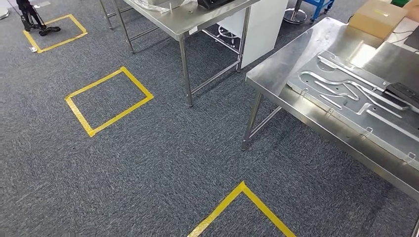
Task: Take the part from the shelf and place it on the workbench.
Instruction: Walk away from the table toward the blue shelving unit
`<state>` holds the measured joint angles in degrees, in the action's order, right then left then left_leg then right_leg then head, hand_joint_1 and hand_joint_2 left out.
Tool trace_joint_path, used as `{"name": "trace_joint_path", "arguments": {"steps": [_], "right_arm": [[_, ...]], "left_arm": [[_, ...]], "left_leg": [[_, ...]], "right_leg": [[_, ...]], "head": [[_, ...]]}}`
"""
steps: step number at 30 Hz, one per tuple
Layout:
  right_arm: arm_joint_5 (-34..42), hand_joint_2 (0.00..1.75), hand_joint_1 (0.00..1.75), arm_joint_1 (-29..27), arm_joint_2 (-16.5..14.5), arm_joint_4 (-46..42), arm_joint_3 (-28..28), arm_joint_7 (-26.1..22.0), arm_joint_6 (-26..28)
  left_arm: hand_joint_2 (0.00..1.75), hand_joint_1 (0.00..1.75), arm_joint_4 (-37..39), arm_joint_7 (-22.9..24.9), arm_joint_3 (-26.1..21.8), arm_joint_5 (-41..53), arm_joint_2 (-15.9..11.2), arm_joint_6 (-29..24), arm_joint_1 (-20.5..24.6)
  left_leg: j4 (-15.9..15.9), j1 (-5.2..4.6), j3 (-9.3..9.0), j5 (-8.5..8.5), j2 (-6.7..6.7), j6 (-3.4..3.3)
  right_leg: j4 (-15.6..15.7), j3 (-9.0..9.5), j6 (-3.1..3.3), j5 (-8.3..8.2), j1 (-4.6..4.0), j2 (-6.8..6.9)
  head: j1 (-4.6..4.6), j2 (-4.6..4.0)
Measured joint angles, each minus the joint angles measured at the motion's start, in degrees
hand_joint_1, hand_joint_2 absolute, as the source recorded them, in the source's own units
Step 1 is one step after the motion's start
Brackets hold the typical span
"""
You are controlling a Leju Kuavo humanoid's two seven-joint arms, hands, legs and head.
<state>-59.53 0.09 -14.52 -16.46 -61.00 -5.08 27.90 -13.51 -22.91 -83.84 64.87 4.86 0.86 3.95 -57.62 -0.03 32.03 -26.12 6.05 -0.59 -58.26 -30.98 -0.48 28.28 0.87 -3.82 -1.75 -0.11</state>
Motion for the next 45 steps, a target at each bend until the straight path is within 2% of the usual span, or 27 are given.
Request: {"name": "trace_joint_path", "arguments": {"steps": [1,3,5,7,8,9,10,12,14,16,17,19,21,23,24,25,27,29,30,32,34,36,37,39,41,43,45], "right_arm": [[0.0,0.0,0.0,0.1,-0.1,0.0,0.0,0.0,0.0],[0.0,0.0,0.0,0.1,-0.2,0.0,0.0,0.2,0.0],[0.0,0.0,0.0,-0.1,-0.3,0.1,-0.1,0.4,0.0],[0.0,0.0,0.0,-0.2,-0.3,0.2,-0.3,0.7,0.0],[0.1,0.0,0.0,-0.2,-0.3,0.2,-0.4,0.7,0.0],[0.1,0.0,0.0,-0.1,-0.4,0.2,-0.6,0.8,0.0],[0.2,0.0,0.0,-0.1,-0.4,0.2,-0.8,0.8,0.0],[0.4,0.0,0.0,-0.2,-0.6,0.2,-1.0,0.8,0.0],[0.4,0.0,0.0,-0.2,-0.7,0.2,-1.3,0.8,0.0],[0.2,0.0,0.0,-0.2,-0.8,0.2,-1.5,0.8,-0.2],[0.1,0.0,0.0,-0.1,-0.9,0.2,-1.5,0.8,-0.3],[0.0,0.0,0.0,-0.3,-1.0,0.2,-1.8,0.8,-0.7],[-0.1,0.0,0.0,-0.5,-1.0,0.2,-2.2,0.8,-1.1],[-0.3,0.0,0.0,-0.7,-1.0,0.1,-2.5,0.8,-1.3],[-0.4,0.0,0.0,-0.8,-1.0,0.1,-2.6,0.8,-1.4],[-0.5,0.0,0.0,-0.9,-1.0,0.1,-2.7,0.8,-1.7],[-1.0,0.0,0.0,-1.0,-1.0,0.0,-2.9,0.8,-2.2],[-1.7,0.0,0.0,-1.1,-1.0,-0.1,-3.2,0.8,-2.8],[-2.0,0.0,0.0,-1.0,-0.9,-0.1,-3.3,0.8,-3.1],[-2.6,0.87,0.0,-1.0,-0.9,-0.2,-3.4,0.8,-3.6],[-3.3,1.75,0.0,-1.0,-0.9,-0.4,-3.5,0.7,-4.1],[-3.9,1.75,0.0,-1.2,-0.8,-0.5,-3.6,0.7,-4.6],[-4.0,1.75,0.0,-1.3,-0.7,-0.5,-3.7,0.6,-4.8],[-4.4,1.75,0.0,-1.3,-0.5,-0.5,-3.8,0.4,-5.3],[-4.9,1.75,0.0,-1.3,-0.3,-0.5,-3.8,0.0,-5.9],[-5.5,1.75,0.0,-1.3,0.0,-0.6,-3.9,-0.8,-6.7],[-6.4,1.75,0.0,-1.1,0.2,-0.6,-3.9,-1.7,-7.4]], "left_arm": [[0.0,0.0,0.0,0.0,0.0,0.0,0.0,0.0,-0.1],[0.0,0.0,0.0,0.0,0.0,0.0,-0.1,0.0,-0.1],[0.0,0.0,0.0,0.0,0.0,0.0,-0.2,0.1,0.0],[0.0,0.0,0.0,-0.1,0.0,0.1,-0.2,0.1,0.1],[0.0,0.0,0.0,-0.2,0.0,0.1,-0.1,0.1,0.0],[0.0,0.0,0.0,-0.3,0.0,0.2,-0.1,0.0,0.0],[0.0,0.0,0.0,-0.4,0.1,0.3,-0.1,-0.1,-0.1],[0.0,0.0,0.0,-0.7,0.2,0.6,-0.1,-0.5,0.0],[0.0,0.0,0.0,-0.9,0.3,0.7,0.0,-1.2,0.2],[0.0,0.0,0.0,-1.1,0.3,0.7,0.1,-1.7,0.2],[0.0,0.0,0.0,-1.2,0.3,0.7,0.2,-1.9,0.1],[0.0,0.0,0.0,-1.5,0.3,0.9,0.6,-2.1,0.1],[0.0,0.0,0.0,-1.8,0.3,1.1,1.0,-2.4,0.2],[0.0,0.0,0.0,-2.0,0.3,1.0,1.3,-2.6,0.1],[0.0,0.0,0.0,-2.1,0.3,0.9,1.5,-2.6,0.0],[0.0,0.0,0.0,-2.1,0.3,0.8,1.7,-2.6,-0.1],[0.0,0.0,0.0,-2.1,0.3,0.3,2.0,-2.6,-0.2],[0.0,0.0,0.0,-2.0,0.3,-0.1,2.1,-2.4,-0.2],[0.0,0.0,0.0,-2.0,0.3,-0.4,2.2,-2.4,-0.2],[0.0,0.0,0.0,-2.0,0.3,-0.7,2.2,-2.4,-0.5],[0.0,0.0,0.0,-2.0,0.2,-1.1,2.2,-2.5,-0.6],[0.0,0.0,0.0,-2.1,0.2,-1.3,2.2,-2.7,-0.6],[0.0,0.0,0.0,-2.1,0.2,-1.3,2.3,-2.8,-0.5],[0.0,0.0,0.0,-2.1,0.1,-1.5,2.4,-3.1,-0.6],[0.0,0.0,0.0,-2.1,0.1,-1.8,2.6,-3.4,-0.8],[0.0,0.0,0.0,-2.1,0.0,-2.0,2.9,-3.8,-0.7],[0.0,0.0,-0.1,-2.0,-0.1,-2.3,3.1,-4.3,-0.7]], "left_leg": [[0.0,0.07,0.12,0.03,0.29,0.34],[-1.6,0.03,0.86,-1.08,-1.34,0.94],[-7.6,0.18,3.63,-4.43,-4.19,1.52],[-15.0,0.6,7.27,-7.46,-5.25,2.1],[-16.6,0.8,8.08,-7.58,-5.47,2.34],[-15.7,0.98,7.65,-6.54,-5.68,2.51],[-12.6,1.1,6.05,-4.68,-6.11,2.59],[-4.3,1.06,1.62,-1.29,-8.48,2.37],[-0.3,0.74,-0.34,-0.28,-9.93,1.68],[-0.1,0.48,-0.04,-0.28,-8.9,0.88],[0.1,0.53,-0.07,-0.11,-8.36,0.49],[0.7,0.74,-0.28,0.37,-7.24,-0.33],[0.8,0.69,-0.14,0.61,-6.07,-0.78],[0.7,0.48,0.04,0.65,-4.61,-0.87],[0.6,0.43,0.05,0.65,-3.77,-0.86],[0.4,0.41,0.02,0.61,-2.9,-0.81],[0.0,0.37,0.12,0.46,-1.33,-0.5],[-0.4,0.31,0.46,0.4,-0.16,0.04],[-0.4,0.31,0.62,0.47,0.35,0.39],[-0.4,0.46,0.88,0.54,0.86,1.06],[-2.7,0.43,2.0,-0.97,-1.31,1.55],[-9.1,0.48,4.94,-4.52,-4.26,1.89],[-12.7,0.6,6.67,-6.18,-4.89,2.06],[-16.0,0.81,8.08,-6.9,-5.46,2.32],[-11.1,0.9,5.21,-3.95,-6.49,2.32],[-3.5,0.63,1.13,-1.46,-9.3,1.82],[-0.5,0.18,-0.27,-1.1,-10.61,1.08]], "right_leg": [[0.2,0.11,0.26,-0.12,0.07,0.65],[0.7,0.46,0.93,-0.31,0.3,2.0],[0.9,0.73,1.48,-0.27,0.32,3.56],[0.9,0.81,1.65,-0.1,0.21,5.13],[0.9,0.86,1.61,0.0,0.19,5.89],[0.9,0.96,1.5,0.1,0.22,6.56],[0.9,1.14,1.35,0.24,0.26,7.22],[0.8,1.66,0.86,0.61,0.15,8.4],[0.8,2.06,0.16,0.89,-0.06,9.35],[1.0,2.37,-0.59,0.99,-0.09,10.24],[0.8,2.52,-0.95,1.24,0.05,9.96],[-2.1,1.43,-1.43,3.48,0.28,7.39],[-9.4,-2.14,-1.51,7.5,0.37,4.59],[-15.4,-5.29,-1.47,9.23,0.35,4.0],[-15.2,-5.41,-1.4,8.18,0.35,3.9],[-12.6,-4.38,-1.28,6.08,0.37,3.62],[-4.6,-1.01,-1.0,1.92,0.42,1.48],[-0.6,0.58,-0.68,0.62,0.36,-0.19],[-0.4,0.63,-0.47,0.74,0.2,-0.08],[-0.1,0.8,0.27,0.44,0.21,1.25],[0.4,1.03,1.12,0.19,0.33,2.75],[0.6,1.06,1.61,0.22,0.11,4.34],[0.6,1.04,1.74,0.29,-0.03,5.24],[0.5,1.06,1.76,0.44,-0.18,6.97],[0.5,1.28,1.56,0.63,-0.19,8.48],[0.5,1.69,1.04,0.96,-0.38,9.78],[0.5,2.09,0.32,1.25,-0.53,10.87]], "head": [[-0.01,0.0],[-0.1,0.0],[-0.24,0.0],[-0.3,0.0],[-0.3,0.0],[-0.3,0.0],[-0.3,0.0],[-0.3,0.0],[-0.18,0.0],[-0.08,0.0],[-0.06,0.0],[0.06,0.0],[0.15,0.0],[0.16,0.0],[0.16,0.0],[0.16,0.0],[0.17,0.0],[0.15,0.0],[0.14,0.0],[0.12,0.0],[-0.11,0.0],[-0.33,0.0],[-0.34,0.0],[-0.33,0.0],[-0.33,0.0],[-0.28,0.0],[-0.14,0.0]]}}
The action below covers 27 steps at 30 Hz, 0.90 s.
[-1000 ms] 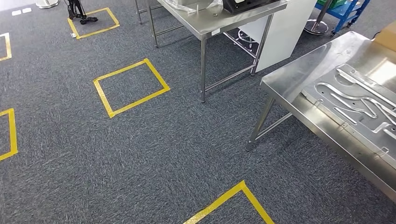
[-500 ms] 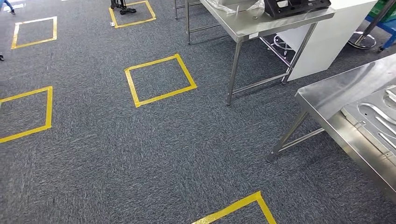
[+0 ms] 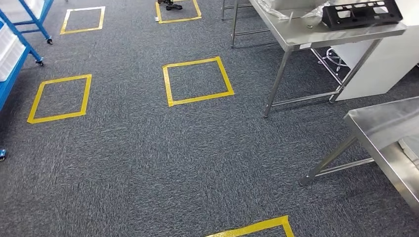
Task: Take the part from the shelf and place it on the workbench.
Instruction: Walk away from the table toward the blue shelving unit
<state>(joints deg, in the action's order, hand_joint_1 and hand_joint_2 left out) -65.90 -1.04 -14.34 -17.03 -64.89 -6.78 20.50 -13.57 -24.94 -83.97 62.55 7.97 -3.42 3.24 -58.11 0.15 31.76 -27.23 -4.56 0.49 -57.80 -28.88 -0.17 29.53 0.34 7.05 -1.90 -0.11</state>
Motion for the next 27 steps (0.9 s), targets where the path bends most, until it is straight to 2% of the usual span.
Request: {"name": "trace_joint_path", "arguments": {"steps": [2,3,4,6,7,8,9,10,11,12,13,14,15,17,18,19,21,22,23,24,25,26,27], "right_arm": [[-0.7,1.75,0.0,0.4,0.2,0.0,0.0,-0.6,-0.6],[-0.9,1.75,0.0,0.5,0.3,0.0,0.0,-0.8,-0.8],[-1.1,1.75,0.0,0.5,0.3,0.0,0.0,-1.0,-0.9],[-1.5,1.75,0.0,0.5,0.5,0.0,0.0,-1.4,-1.1],[-1.7,1.75,0.0,0.4,0.6,0.0,-0.1,-1.6,-1.1],[-1.8,1.75,0.0,0.4,0.7,0.0,-0.1,-1.7,-1.1],[-2.0,1.75,0.0,0.4,0.8,0.0,-0.1,-1.9,-1.2],[-2.2,1.75,0.0,0.4,0.9,0.0,-0.1,-2.0,-1.2],[-2.3,1.75,0.0,0.4,1.0,0.0,-0.2,-2.0,-1.2],[-2.5,1.75,0.0,0.4,1.2,0.0,-0.2,-2.1,-1.3],[-2.5,1.75,0.0,0.4,1.3,0.0,-0.3,-2.1,-1.3],[-2.6,1.75,0.0,0.4,1.4,0.0,-0.4,-2.2,-1.3],[-2.8,1.75,0.0,0.5,1.5,0.0,-0.4,-2.3,-1.4],[-3.0,1.75,0.0,0.6,1.5,0.0,-0.6,-2.3,-1.4],[-3.1,1.75,0.0,0.6,1.6,0.0,-0.8,-2.3,-1.5],[-3.1,1.75,0.0,0.6,1.6,0.0,-1.0,-2.4,-1.5],[-3.1,1.75,0.0,0.4,1.6,0.0,-1.4,-2.3,-1.7],[-3.1,1.75,0.0,0.2,1.6,0.0,-1.6,-2.3,-1.8],[-3.1,1.75,0.0,0.2,1.6,0.0,-1.9,-2.3,-1.9],[-3.1,1.75,0.0,0.1,1.6,0.0,-2.2,-2.2,-1.9],[-3.1,1.75,0.0,0.2,1.6,0.0,-2.5,-2.1,-1.9],[-3.1,1.75,0.0,0.2,1.5,0.0,-2.7,-2.0,-1.9],[-3.1,1.75,0.0,0.2,1.5,0.0,-2.9,-1.9,-1.9]], "left_arm": [[0.0,0.0,-0.1,0.1,-0.3,-0.3,0.1,-0.5,-0.2],[0.0,0.0,-0.2,0.2,-0.4,-0.4,0.2,-0.6,-0.3],[0.0,0.0,-0.4,0.3,-0.5,-0.5,0.3,-0.8,-0.4],[0.0,0.0,-0.5,0.5,-0.8,-0.6,0.5,-0.9,-0.4],[0.0,0.0,-0.6,0.6,-0.9,-0.6,0.7,-0.9,-0.4],[0.0,0.0,-0.7,0.7,-1.0,-0.6,0.8,-0.9,-0.4],[0.0,0.0,-0.7,0.8,-1.1,-0.5,1.0,-0.9,-0.4],[0.0,0.0,-0.8,0.8,-1.1,-0.4,1.2,-0.9,-0.5],[0.0,0.0,-0.9,0.9,-1.1,-0.3,1.3,-0.9,-0.6],[0.0,0.0,-0.9,0.9,-1.2,-0.2,1.5,-0.9,-0.6],[0.0,0.0,-1.0,1.0,-1.2,-0.2,1.7,-0.9,-0.5],[0.0,0.0,-1.0,1.0,-1.2,-0.1,1.8,-0.9,-0.5],[0.0,0.0,-1.1,1.0,-1.2,0.0,1.9,-0.9,-0.5],[0.0,0.0,-1.2,1.0,-1.2,0.4,1.9,-0.8,-0.6],[0.0,0.0,-1.3,1.0,-1.2,0.6,2.0,-0.7,-0.7],[0.0,0.0,-1.3,1.0,-1.2,0.7,2.0,-0.7,-0.8],[0.0,0.0,-1.4,1.0,-1.2,1.0,2.0,-0.6,-0.7],[0.0,0.0,-1.4,1.0,-1.2,1.2,2.0,-0.5,-0.6],[0.0,0.0,-1.4,1.0,-1.1,1.4,2.0,-0.4,-0.5],[0.0,0.0,-1.4,1.0,-1.1,1.6,2.0,-0.3,-0.5],[0.0,0.0,-1.4,1.0,-1.1,1.8,2.0,-0.1,-0.6],[0.0,0.0,-1.4,1.0,-1.1,2.0,2.0,0.0,-0.6],[0.0,0.0,-1.4,1.0,-1.0,2.2,2.0,0.1,-0.6]], "left_leg": [[0.3,-0.06,0.03,0.2,1.42,-0.7],[0.6,0.05,-0.14,0.43,2.11,-1.07],[0.9,0.19,-0.29,0.72,2.78,-1.47],[1.1,0.24,-0.36,1.08,4.16,-2.0],[1.1,0.15,-0.27,1.14,4.92,-2.15],[1.1,0.05,-0.25,1.15,5.8,-2.2],[1.1,-0.04,-0.28,1.14,6.73,-2.23],[1.0,-0.09,-0.36,1.12,7.68,-2.23],[0.9,-0.11,-0.48,1.08,8.64,-2.18],[0.9,-0.07,-0.51,1.03,9.5,-2.11],[0.7,-0.1,-0.47,0.95,10.29,-1.93],[0.6,-0.05,-0.29,0.93,10.95,-1.67],[0.6,0.05,-0.05,0.95,11.58,-1.33],[0.8,0.22,0.31,1.13,12.73,-0.55],[0.5,0.19,0.44,0.98,12.27,-0.28],[-0.5,0.11,0.91,0.28,10.94,-0.05],[-5.9,0.1,3.44,-2.86,7.13,0.33],[-9.7,0.22,5.34,-4.75,5.96,0.57],[-12.9,0.38,6.98,-6.0,5.45,0.79],[-14.7,0.55,7.85,-6.3,5.2,0.99],[-14.2,0.73,7.56,-5.46,4.97,1.17],[-11.5,0.88,6.1,-3.77,4.49,1.31],[-7.5,0.99,3.93,-1.93,3.27,1.39]], "right_leg": [[0.1,0.4,-0.73,0.22,0.11,0.75],[-0.3,0.42,-1.06,0.7,0.22,-0.1],[-1.6,-0.03,-1.31,1.73,0.31,-1.63],[-7.7,-2.86,-1.55,5.25,0.46,-5.39],[-11.6,-4.85,-1.55,6.92,0.46,-6.29],[-14.6,-6.56,-1.55,7.75,0.45,-6.68],[-15.8,-7.45,-1.5,7.33,0.44,-6.84],[-14.7,-7.34,-1.37,5.76,0.42,-7.02],[-11.6,-6.25,-1.18,3.32,0.41,-7.53],[-7.6,-4.7,-0.92,0.98,0.42,-8.93],[-4.0,-3.37,-0.69,-0.65,0.43,-10.45],[-1.6,-2.47,-0.53,-1.56,0.4,-11.61],[-0.5,-2.11,-0.38,-1.69,0.32,-12.31],[0.0,-1.91,0.01,-1.85,0.26,-11.21],[0.4,-1.66,0.31,-2.04,0.33,-10.47],[0.9,-1.37,0.65,-2.22,0.44,-9.6],[1.5,-0.96,1.11,-2.35,0.41,-7.67],[1.5,-0.94,1.25,-2.26,0.31,-6.7],[1.4,-0.95,1.26,-2.16,0.23,-5.71],[1.4,-0.93,1.22,-2.02,0.19,-4.79],[1.3,-0.88,1.11,-1.86,0.2,-3.9],[1.2,-0.78,0.94,-1.67,0.24,-3.09],[1.0,-0.62,0.69,-1.41,0.23,-2.36]], "head": [[0.09,0.0],[0.13,0.0],[0.17,0.0],[0.3,0.0],[0.32,0.0],[0.34,0.0],[0.34,0.0],[0.34,0.0],[0.34,0.0],[0.33,0.0],[0.32,0.0],[0.32,0.0],[0.32,0.0],[0.32,0.0],[0.31,0.0],[0.2,0.0],[0.02,0.0],[-0.06,0.0],[-0.05,0.0],[-0.05,0.0],[-0.05,0.0],[-0.05,0.0],[-0.06,0.0]]}}
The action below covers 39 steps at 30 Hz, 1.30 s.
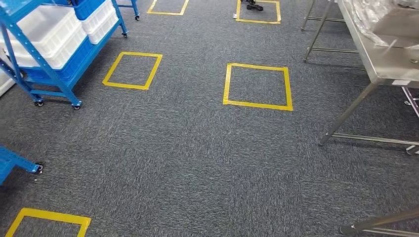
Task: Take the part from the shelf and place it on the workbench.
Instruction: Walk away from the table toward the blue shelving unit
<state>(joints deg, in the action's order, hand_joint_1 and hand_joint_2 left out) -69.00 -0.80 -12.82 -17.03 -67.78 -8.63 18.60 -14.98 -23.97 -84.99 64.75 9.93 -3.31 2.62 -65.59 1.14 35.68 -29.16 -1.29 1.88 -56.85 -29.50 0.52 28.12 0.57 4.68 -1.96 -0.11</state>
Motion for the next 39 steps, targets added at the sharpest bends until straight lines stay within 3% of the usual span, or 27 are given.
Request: {"name": "trace_joint_path", "arguments": {"steps": [2,3,5,6,8,10,11,12,13,14,16,17,19,21,23,25,27,29,32,34,36,37,38,39], "right_arm": [[0.1,1.75,0.0,0.0,-0.1,-0.1,-0.4,0.3,0.0],[0.2,1.75,0.0,0.0,-0.1,-0.2,-0.7,0.4,0.0],[0.5,1.75,0.0,0.2,-0.4,-0.4,-1.3,0.7,0.0],[0.6,1.75,0.0,0.3,-0.5,-0.4,-1.5,0.9,0.0],[0.8,1.75,0.0,0.3,-0.8,-0.7,-2.0,1.3,0.0],[1.0,1.75,0.0,0.1,-1.2,-0.9,-2.7,1.8,0.0],[1.1,1.75,0.0,0.0,-1.4,-1.0,-3.0,2.0,0.0],[1.1,1.75,0.0,0.0,-1.5,-1.1,-3.2,2.2,0.0],[1.2,1.75,0.0,-0.1,-1.7,-1.2,-3.4,2.4,0.0],[1.2,1.75,0.0,-0.1,-1.9,-1.4,-3.7,2.6,0.0],[1.3,1.75,0.0,-0.2,-2.2,-1.8,-4.2,3.1,0.0],[1.2,1.75,0.0,-0.2,-2.4,-2.0,-4.6,3.4,0.0],[1.1,1.75,0.0,-0.1,-2.7,-2.5,-5.2,4.0,-0.1],[0.9,1.75,0.0,0.0,-3.2,-3.1,-5.9,4.6,-0.2],[0.7,1.75,0.0,0.0,-3.7,-3.5,-6.4,5.0,-0.3],[0.6,1.75,0.0,-0.1,-4.1,-3.8,-6.9,5.2,-0.3],[0.5,1.75,0.0,-0.2,-4.3,-4.0,-7.3,5.3,-0.3],[0.3,1.75,0.0,-0.2,-4.4,-4.2,-7.6,5.4,-0.4],[0.2,1.75,0.0,-0.1,-4.4,-4.3,-7.7,5.4,-0.4],[-0.2,1.75,0.0,-0.1,-4.5,-4.5,-8.0,5.2,-0.7],[-1.2,1.75,0.0,0.1,-4.7,-4.9,-8.6,4.8,-1.1],[-1.7,1.75,0.0,0.3,-4.7,-5.1,-8.9,4.6,-1.2],[-2.1,1.75,0.0,0.4,-4.8,-5.2,-9.0,4.5,-1.2],[-2.4,1.75,0.0,0.5,-4.8,-5.3,-9.1,4.3,-1.3]], "left_arm": [[0.0,0.0,0.0,-0.1,0.2,0.5,0.0,0.2,0.2],[0.0,0.0,0.0,-0.2,0.4,0.8,0.0,0.3,0.2],[0.0,0.0,0.0,-0.4,0.7,1.3,0.0,0.5,0.3],[0.0,0.0,0.0,-0.4,0.9,1.5,-0.1,0.7,0.3],[0.0,0.0,0.0,-0.6,1.3,2.0,-0.1,0.9,0.3],[0.0,0.0,0.0,-0.6,1.7,2.4,-0.2,1.0,0.5],[0.0,0.0,0.0,-0.6,1.9,2.6,-0.2,1.0,0.6],[0.0,0.0,0.0,-0.6,2.1,2.7,-0.3,1.0,0.6],[0.0,0.0,0.0,-0.6,2.3,2.9,-0.3,1.1,0.6],[0.0,0.0,0.0,-0.5,2.5,3.1,-0.4,1.1,0.6],[0.0,0.0,0.0,-0.5,2.8,3.5,-0.4,1.1,0.5],[0.0,0.0,0.0,-0.4,3.0,3.6,-0.4,1.2,0.6],[0.0,0.0,0.0,-0.5,3.3,3.7,-0.4,1.2,0.6],[0.0,0.0,0.0,-0.5,3.7,3.8,-0.5,1.3,0.4],[0.0,0.0,0.0,-0.7,4.0,3.9,-0.6,1.4,0.4],[0.0,0.0,0.0,-0.9,4.2,4.0,-0.6,1.6,0.5],[0.0,0.0,0.0,-1.0,4.3,4.1,-0.6,1.8,0.6],[0.0,0.0,0.0,-1.1,4.3,4.2,-0.6,1.8,0.5],[0.0,0.0,0.0,-1.1,4.4,4.2,-0.6,1.8,0.4],[0.0,0.0,0.0,-1.2,4.4,4.2,-0.7,1.8,0.4],[0.0,0.0,0.0,-1.2,4.4,4.2,-0.7,1.9,0.4],[0.0,0.0,0.0,-1.2,4.4,4.3,-0.8,1.9,0.3],[0.0,0.0,0.0,-1.1,4.4,4.3,-0.8,1.9,0.2],[0.0,0.0,0.0,-1.1,4.4,4.3,-0.8,1.9,0.1]], "left_leg": [[6.1,-0.1,-3.35,2.08,-2.42,-0.31],[7.3,-0.26,-3.87,2.2,-3.06,-0.65],[7.4,-0.54,-3.68,2.11,-2.0,-1.49],[7.6,-0.56,-3.73,2.23,-1.34,-1.91],[8.1,-0.51,-3.98,2.63,-0.04,-2.7],[8.1,-0.63,-3.9,2.86,1.22,-3.2],[8.1,-0.79,-3.81,2.89,2.02,-3.33],[8.1,-0.96,-3.79,2.89,2.87,-3.42],[8.1,-1.12,-3.83,2.89,3.77,-3.44],[8.0,-1.24,-3.94,2.88,4.7,-3.45],[8.0,-1.37,-4.15,2.87,6.4,-3.39],[8.0,-1.4,-4.14,2.85,7.2,-3.26],[8.0,-1.3,-3.9,2.9,8.45,-2.77],[8.1,-1.18,-3.65,2.94,9.25,-2.12],[6.1,-1.37,-2.74,1.47,6.87,-1.56],[-0.3,-1.36,0.28,-2.27,3.25,-1.04],[-7.3,-0.98,3.77,-5.08,2.11,-0.48],[-8.6,-0.61,4.44,-4.5,1.77,-0.07],[-6.8,-0.44,3.6,-3.15,1.55,0.09],[-0.2,-0.43,0.02,-0.39,0.03,-0.1],[6.9,-0.67,-3.6,2.17,-1.39,-0.85],[7.9,-0.77,-4.09,2.36,-1.27,-1.45],[8.2,-0.76,-4.14,2.51,-0.64,-1.84],[8.4,-0.69,-4.23,2.73,-0.03,-2.23]], "right_leg": [[-0.4,0.34,-0.71,0.63,-0.18,1.24],[-0.5,0.52,-1.08,0.86,-0.3,1.72],[-0.5,0.94,-1.8,1.09,-0.2,2.7],[-0.6,1.16,-2.22,1.33,0.0,2.44],[-3.1,0.27,-2.78,3.35,0.37,-0.31],[-10.1,-3.23,-2.77,7.11,0.42,-3.55],[-14.0,-5.34,-2.66,8.59,0.36,-4.14],[-16.6,-6.9,-2.5,9.06,0.29,-4.37],[-17.2,-7.55,-2.26,8.33,0.22,-4.52],[-15.4,-7.09,-1.93,6.45,0.12,-4.79],[-7.6,-4.06,-1.14,1.84,-0.17,-6.84],[-4.1,-2.7,-0.83,0.32,-0.31,-7.94],[-1.3,-1.62,-0.49,-0.37,-0.59,-8.94],[-0.8,-1.37,-0.09,-0.65,-0.53,-7.54],[0.2,-0.86,0.5,-1.0,-0.28,-6.03],[0.7,-0.55,0.91,-1.04,-0.3,-4.31],[0.6,-0.53,0.97,-0.85,-0.37,-2.47],[0.5,-0.46,0.81,-0.64,-0.32,-1.07],[0.5,-0.38,0.68,-0.51,-0.28,-0.49],[0.1,-0.06,0.18,-0.02,-0.29,0.65],[-0.3,0.53,-0.81,0.68,-0.36,2.45],[-0.4,0.79,-1.36,0.99,-0.38,3.1],[-0.7,0.9,-1.74,1.34,-0.2,2.62],[-1.8,0.54,-2.04,2.29,-0.02,1.28]], "head": [[0.08,0.0],[0.15,0.0],[0.3,0.0],[0.32,0.0],[0.38,0.0],[0.44,0.0],[0.45,0.0],[0.45,0.0],[0.45,0.0],[0.45,0.0],[0.44,0.0],[0.45,0.0],[0.49,0.0],[0.51,0.0],[0.35,0.0],[0.16,0.0],[0.12,0.0],[0.11,0.0],[0.1,0.0],[0.16,0.0],[0.28,0.0],[0.33,0.0],[0.37,0.0],[0.42,0.0]]}}
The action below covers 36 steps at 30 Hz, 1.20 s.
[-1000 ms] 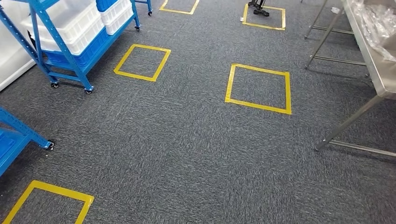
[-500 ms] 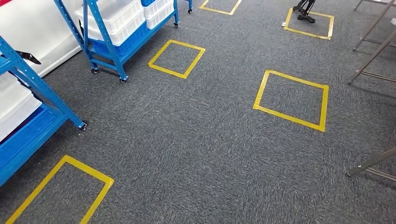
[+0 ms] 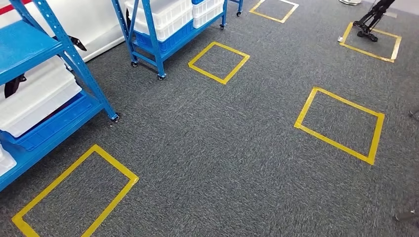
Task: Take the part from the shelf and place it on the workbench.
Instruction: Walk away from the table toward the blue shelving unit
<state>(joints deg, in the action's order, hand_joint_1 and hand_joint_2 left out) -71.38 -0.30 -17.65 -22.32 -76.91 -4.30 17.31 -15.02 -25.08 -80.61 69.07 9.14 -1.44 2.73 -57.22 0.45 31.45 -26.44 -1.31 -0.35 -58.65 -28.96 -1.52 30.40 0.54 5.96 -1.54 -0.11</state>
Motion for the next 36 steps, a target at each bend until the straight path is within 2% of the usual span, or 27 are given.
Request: {"name": "trace_joint_path", "arguments": {"steps": [1,3,4,5,6,7,8,9,11,12,13,14,16,18,19,20,21,22,23,25,27,28,29,31,33,35,36], "right_arm": [[-0.4,1.75,0.0,0.0,-0.1,-0.1,-0.2,-0.1,-0.1],[-0.9,1.75,0.0,-0.1,-0.1,-0.2,-0.7,-0.2,-0.3],[-1.3,1.75,0.0,-0.2,-0.1,-0.2,-1.0,-0.2,-0.4],[-1.6,1.75,0.0,-0.2,-0.1,-0.3,-1.1,-0.2,-0.6],[-2.0,1.75,0.0,-0.3,-0.1,-0.3,-1.3,-0.3,-0.8],[-2.3,1.75,0.0,-0.3,-0.1,-0.4,-1.5,-0.4,-0.9],[-2.7,1.75,0.0,-0.3,-0.1,-0.4,-1.7,-0.4,-1.0],[-3.0,1.75,0.0,-0.3,-0.1,-0.5,-1.9,-0.5,-1.1],[-3.7,1.75,0.0,-0.3,-0.1,-0.6,-2.1,-0.7,-1.2],[-4.0,1.75,0.0,-0.2,-0.1,-0.7,-2.2,-0.8,-1.3],[-4.3,1.75,0.0,-0.1,-0.1,-0.7,-2.3,-0.8,-1.3],[-4.7,1.75,0.0,0.0,-0.1,-0.7,-2.3,-0.9,-1.3],[-5.3,1.75,0.0,0.0,-0.1,-0.7,-2.3,-1.1,-1.4],[-6.0,1.75,0.0,-0.2,-0.1,-0.7,-2.4,-1.3,-1.4],[-6.3,1.75,0.0,-0.2,0.0,-0.7,-2.5,-1.5,-1.3],[-6.5,1.75,0.0,-0.2,0.0,-0.7,-2.6,-1.7,-1.3],[-6.7,1.75,0.0,-0.2,0.1,-0.7,-2.6,-2.0,-1.2],[-7.0,1.75,0.0,-0.1,0.2,-0.6,-2.6,-2.4,-1.2],[-7.2,1.75,0.0,0.0,0.2,-0.6,-2.6,-2.9,-1.1],[-7.6,1.75,0.0,0.0,0.2,-0.5,-2.6,-3.8,-0.9],[-8.0,1.75,0.0,0.1,0.2,-0.5,-2.6,-4.5,-0.9],[-8.2,1.75,0.0,0.2,0.2,-0.5,-2.6,-4.8,-0.9],[-8.4,1.75,0.0,0.4,0.2,-0.5,-2.6,-5.0,-0.9],[-8.8,1.75,0.0,0.5,0.2,-0.5,-2.6,-5.3,-0.9],[-9.1,1.75,0.0,0.3,0.2,-0.5,-2.6,-5.5,-0.9],[-9.3,1.75,0.0,0.1,0.2,-0.5,-2.6,-5.6,-1.0],[-9.3,1.75,0.0,0.1,0.2,-0.5,-2.6,-5.6,-1.0]], "left_arm": [[0.0,0.0,0.0,0.0,0.0,0.0,0.0,0.0,0.0],[0.0,0.0,0.0,0.1,0.0,0.0,0.0,0.0,0.1],[0.0,0.0,0.0,0.1,0.0,-0.1,0.0,0.0,0.2],[0.0,0.0,0.0,0.1,0.0,-0.1,0.0,0.0,0.1],[0.0,0.0,0.0,0.2,0.0,-0.2,0.0,0.0,0.1],[0.0,0.0,0.0,0.2,0.0,-0.3,0.0,0.0,0.0],[0.0,0.0,0.0,0.2,0.0,-0.5,0.1,0.0,-0.1],[0.0,0.0,0.0,0.2,0.0,-0.6,0.1,-0.1,-0.1],[0.0,0.0,0.0,0.2,0.0,-0.9,0.2,-0.1,-0.1],[0.0,0.0,0.0,0.2,-0.1,-1.0,0.2,-0.1,-0.2],[0.0,0.0,-0.1,0.2,-0.1,-1.1,0.2,-0.1,-0.3],[0.0,0.0,-0.1,0.2,-0.2,-1.2,0.2,-0.1,-0.5],[0.0,0.0,-0.2,0.3,-0.3,-1.5,0.2,-0.1,-0.7],[0.0,0.0,-0.3,0.4,-0.5,-1.8,0.3,-0.1,-0.5],[0.0,0.0,-0.4,0.5,-0.6,-1.9,0.3,-0.1,-0.5],[0.0,0.0,-0.5,0.6,-0.7,-2.0,0.3,-0.1,-0.5],[0.0,0.0,-0.6,0.8,-0.7,-2.0,0.3,-0.1,-0.6],[0.0,0.0,-0.7,1.1,-0.8,-2.1,0.3,-0.1,-0.7],[0.0,0.0,-0.8,1.3,-1.0,-2.2,0.3,-0.2,-0.8],[0.0,0.0,-1.1,1.7,-1.4,-2.4,0.3,-0.3,-0.9],[0.0,0.0,-1.4,1.9,-1.7,-2.5,0.3,-0.4,-0.8],[0.0,0.0,-1.5,2.0,-1.9,-2.6,0.3,-0.5,-0.9],[0.0,0.0,-1.5,2.1,-2.0,-2.6,0.3,-0.6,-1.0],[0.0,0.0,-1.6,2.2,-2.2,-2.6,0.5,-0.7,-1.0],[0.0,0.0,-1.7,2.2,-2.2,-2.6,0.7,-0.8,-0.8],[0.0,0.0,-1.7,2.1,-2.3,-2.7,0.8,-0.8,-0.6],[0.0,0.0,-1.8,2.0,-2.4,-2.7,0.9,-0.8,-0.6]], "left_leg": [[0.2,0.13,-0.08,0.25,0.62,-0.36],[0.2,0.14,0.14,0.49,1.96,-0.76],[0.2,0.1,0.21,0.53,2.78,-0.83],[0.2,0.07,0.22,0.55,3.65,-0.85],[0.2,0.06,0.17,0.54,4.53,-0.84],[0.2,0.07,0.07,0.53,5.42,-0.81],[0.1,0.09,-0.02,0.52,6.29,-0.72],[0.0,0.04,-0.01,0.47,7.09,-0.53],[-0.2,0.02,0.28,0.42,8.52,0.12],[-0.2,0.07,0.52,0.43,9.17,0.56],[-0.1,0.16,0.71,0.5,9.81,1.01],[-0.2,0.25,0.88,0.39,9.63,1.32],[-2.9,0.22,2.07,-1.49,6.71,1.73],[-9.8,0.27,5.27,-5.46,3.06,2.09],[-13.6,0.32,7.08,-7.2,2.31,2.34],[-16.1,0.35,8.19,-7.99,2.0,2.54],[-16.7,0.36,8.31,-7.73,1.81,2.66],[-15.0,0.35,7.23,-6.46,1.52,2.7],[-11.5,0.34,5.18,-4.61,0.9,2.63],[-3.7,0.07,0.9,-1.73,-1.86,2.01],[-0.5,-0.32,-0.64,-0.99,-3.19,1.23],[-0.4,-0.44,-0.53,-0.88,-2.52,0.94],[-0.2,-0.33,-0.59,-0.71,-1.84,0.61],[0.2,-0.04,-0.72,-0.22,-0.56,-0.11],[0.4,0.12,-0.54,0.14,0.78,-0.64],[0.3,0.11,-0.23,0.28,2.39,-0.81],[0.3,0.12,-0.19,0.31,3.26,-0.81]], "right_leg": [[-2.2,-0.94,-0.26,1.51,0.16,-1.77],[-9.9,-4.71,-0.49,5.43,0.3,-4.96],[-13.5,-6.64,-0.54,6.62,0.31,-5.48],[-15.6,-7.92,-0.55,6.76,0.31,-5.72],[-15.4,-8.15,-0.48,5.67,0.31,-5.86],[-12.9,-7.26,-0.34,3.58,0.33,-6.13],[-8.9,-5.64,-0.14,1.11,0.36,-6.96],[-4.8,-3.97,0.09,-0.78,0.39,-8.58],[0.1,-2.05,0.41,-2.47,0.39,-10.8],[0.6,-1.89,0.57,-2.36,0.3,-11.01],[0.7,-1.83,0.81,-2.45,0.31,-10.21],[0.9,-1.69,1.15,-2.56,0.32,-9.41],[1.4,-1.47,1.94,-2.77,0.48,-7.74],[1.6,-1.4,2.41,-2.68,0.33,-5.84],[1.5,-1.4,2.49,-2.59,0.23,-4.75],[1.5,-1.4,2.52,-2.52,0.16,-3.76],[1.5,-1.36,2.5,-2.42,0.12,-2.81],[1.5,-1.26,2.44,-2.29,0.11,-1.95],[1.4,-1.09,2.33,-2.14,0.1,-1.19],[1.2,-0.67,1.85,-1.7,-0.11,0.19],[1.0,-0.32,1.23,-1.37,-0.31,1.35],[1.0,-0.15,0.95,-1.29,-0.34,1.9],[1.0,0.0,0.62,-1.16,-0.25,2.06],[-0.7,-0.5,-0.02,0.37,0.02,-0.47],[-6.8,-3.34,-0.41,4.06,0.3,-4.31],[-14.0,-6.98,-0.54,6.89,0.36,-5.58],[-15.4,-7.82,-0.57,6.71,0.38,-5.72]], "head": [[0.09,0.0],[0.22,0.0],[0.23,0.0],[0.23,0.0],[0.24,0.0],[0.24,0.0],[0.25,0.0],[0.25,0.0],[0.22,0.0],[0.22,0.0],[0.21,0.0],[0.21,0.0],[0.04,0.0],[-0.19,0.0],[-0.29,0.0],[-0.28,0.0],[-0.28,0.0],[-0.28,0.0],[-0.28,0.0],[-0.24,0.0],[-0.08,0.0],[0.0,0.0],[0.03,0.0],[0.09,0.0],[0.18,0.0],[0.21,0.0],[0.2,0.0]]}}
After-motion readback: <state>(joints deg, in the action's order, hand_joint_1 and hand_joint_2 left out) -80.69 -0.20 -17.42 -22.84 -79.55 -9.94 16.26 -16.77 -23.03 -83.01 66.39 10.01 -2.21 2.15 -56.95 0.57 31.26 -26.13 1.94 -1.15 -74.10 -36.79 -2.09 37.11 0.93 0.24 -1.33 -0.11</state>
